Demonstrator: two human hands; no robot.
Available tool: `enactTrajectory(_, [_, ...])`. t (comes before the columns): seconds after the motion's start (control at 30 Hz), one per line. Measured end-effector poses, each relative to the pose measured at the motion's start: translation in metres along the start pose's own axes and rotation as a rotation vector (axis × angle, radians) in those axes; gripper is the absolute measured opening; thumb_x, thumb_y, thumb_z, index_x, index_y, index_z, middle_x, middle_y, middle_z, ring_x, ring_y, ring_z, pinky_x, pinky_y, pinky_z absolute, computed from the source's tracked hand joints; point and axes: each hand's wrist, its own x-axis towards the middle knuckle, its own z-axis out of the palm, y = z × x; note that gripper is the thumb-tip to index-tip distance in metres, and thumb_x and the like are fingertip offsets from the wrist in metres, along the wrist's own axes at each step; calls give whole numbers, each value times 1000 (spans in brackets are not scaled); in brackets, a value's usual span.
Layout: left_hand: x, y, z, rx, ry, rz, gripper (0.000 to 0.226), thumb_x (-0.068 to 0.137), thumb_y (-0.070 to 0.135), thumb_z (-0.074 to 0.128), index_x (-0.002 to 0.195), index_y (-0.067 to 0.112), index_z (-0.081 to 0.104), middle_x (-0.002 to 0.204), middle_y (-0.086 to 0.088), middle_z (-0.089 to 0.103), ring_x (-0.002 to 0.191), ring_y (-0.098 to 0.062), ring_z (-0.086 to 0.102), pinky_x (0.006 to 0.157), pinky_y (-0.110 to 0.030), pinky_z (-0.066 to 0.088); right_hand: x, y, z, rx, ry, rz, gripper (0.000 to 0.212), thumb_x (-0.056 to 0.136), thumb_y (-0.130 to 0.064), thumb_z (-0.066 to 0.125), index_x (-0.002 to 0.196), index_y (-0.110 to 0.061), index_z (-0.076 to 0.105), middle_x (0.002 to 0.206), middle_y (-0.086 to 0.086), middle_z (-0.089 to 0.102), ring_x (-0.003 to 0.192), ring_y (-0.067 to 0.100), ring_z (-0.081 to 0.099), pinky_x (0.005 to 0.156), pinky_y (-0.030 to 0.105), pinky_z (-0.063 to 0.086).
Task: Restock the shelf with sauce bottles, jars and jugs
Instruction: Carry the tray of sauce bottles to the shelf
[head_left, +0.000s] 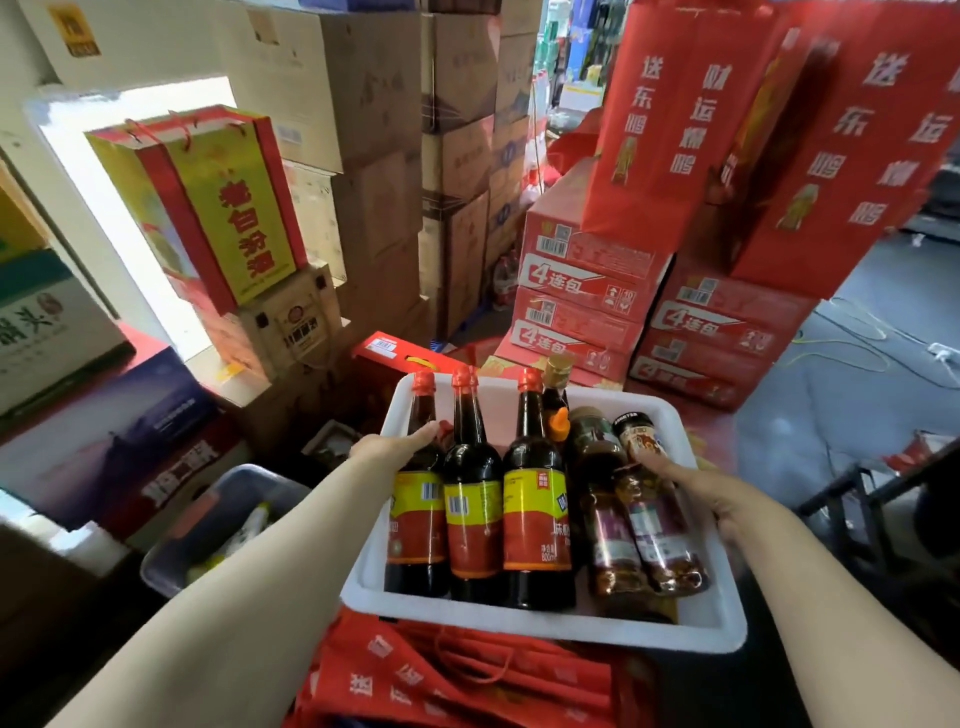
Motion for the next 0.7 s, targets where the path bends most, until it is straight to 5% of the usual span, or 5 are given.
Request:
enactTrajectory(0.27, [-17,-65,-52,-60,37,2,137,40,79,81,145,3,36,143,-15,48,126,-38,51,102,-49,45,-31,30,35,-125,-52,60,124,21,-70,95,124,-10,61,132,14,62,125,33,56,113,50,40])
enactTrajectory(0.4, [-14,-124,-90,-173,80,-53,166,0,86,74,139,2,43,133,-14,57,114,-37,61,93,-50,53,-94,35,79,-130,-90,7,82,55,-48,95,114,-2,60,127,11,59,131,32,51,104,32,36])
enactTrajectory(0.5, [-47,-160,-126,-276,174,-54,139,31,74,87,139,-1,45,134,-17,56,118,-39,57,98,-50,49,-130,50,112,-151,-116,7,78,65,-39,91,122,2,57,120,10,58,122,31,54,95,33,40])
enactTrajectory(0.6, [-73,-205,-167,-341,273,-82,139,26,74,86,134,-4,49,133,-17,55,120,-39,54,100,-51,47,-156,75,149,-194,-129,-35,108,33,-58,96,117,1,63,113,11,68,108,28,63,100,42,49])
enactTrajectory(0.7, [-102,-258,-219,-371,354,-123,118,47,65,89,131,-8,50,129,-18,56,118,-39,55,98,-50,48,-203,93,193,-223,-227,-51,72,53,-43,97,103,-3,64,97,10,69,88,21,64,74,33,52])
